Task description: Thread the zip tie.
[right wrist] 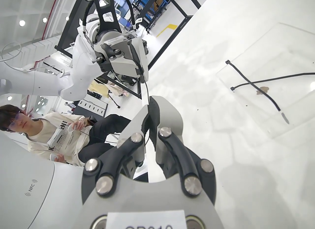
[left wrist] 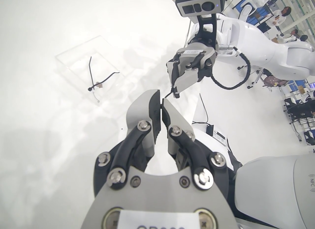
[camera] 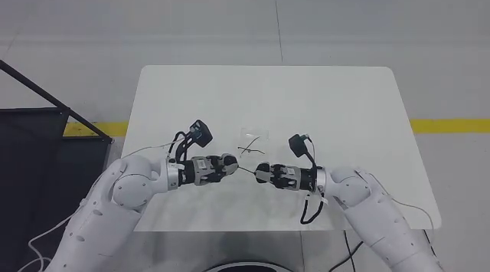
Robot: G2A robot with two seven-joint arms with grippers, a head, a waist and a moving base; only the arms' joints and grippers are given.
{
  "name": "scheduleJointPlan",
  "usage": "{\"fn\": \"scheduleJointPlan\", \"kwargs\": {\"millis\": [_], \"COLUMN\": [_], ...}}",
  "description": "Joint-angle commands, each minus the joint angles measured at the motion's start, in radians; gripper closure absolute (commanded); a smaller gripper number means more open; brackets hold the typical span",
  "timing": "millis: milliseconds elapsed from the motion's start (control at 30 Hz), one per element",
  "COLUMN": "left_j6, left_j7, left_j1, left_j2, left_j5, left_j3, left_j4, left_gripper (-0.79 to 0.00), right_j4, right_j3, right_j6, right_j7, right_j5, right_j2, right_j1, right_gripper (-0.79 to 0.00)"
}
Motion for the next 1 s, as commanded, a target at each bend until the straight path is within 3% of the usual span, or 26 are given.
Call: {"fn": "scheduleJointPlan", "kwargs": {"millis": [0,333,533,967], "left_j6": [0.001,-0.021,-0.113,-0.098], "left_j7": [0.010,0.101,0.182,0.193], "left_j1": [0.002,0.021,0.050,0.054], "left_j2": [0.001,0.003,0.000,-0.002], "left_j5": [-0.008,-0.091,-0.246,-0.236], "left_j3": [-0.003,-0.035,-0.045,-0.036], "left_j4": [0.002,0.026,0.073,0.065], "left_gripper": [-0.785,-0.785,-0.785,-0.785], "right_j4": [0.001,0.009,0.004,-0.004], "right_j3": [0.000,0.015,0.043,0.049], "right_j6": [0.000,-0.013,-0.013,0.000], "right_j7": [-0.002,-0.044,-0.133,-0.160], "right_j5": [-0.001,0.010,0.005,0.022], "right_j2": [0.000,0.003,0.004,0.003], "right_j1": [0.000,-0.009,-0.035,-0.049], "right_gripper": [0.000,0.000,0.000,0.000]}}
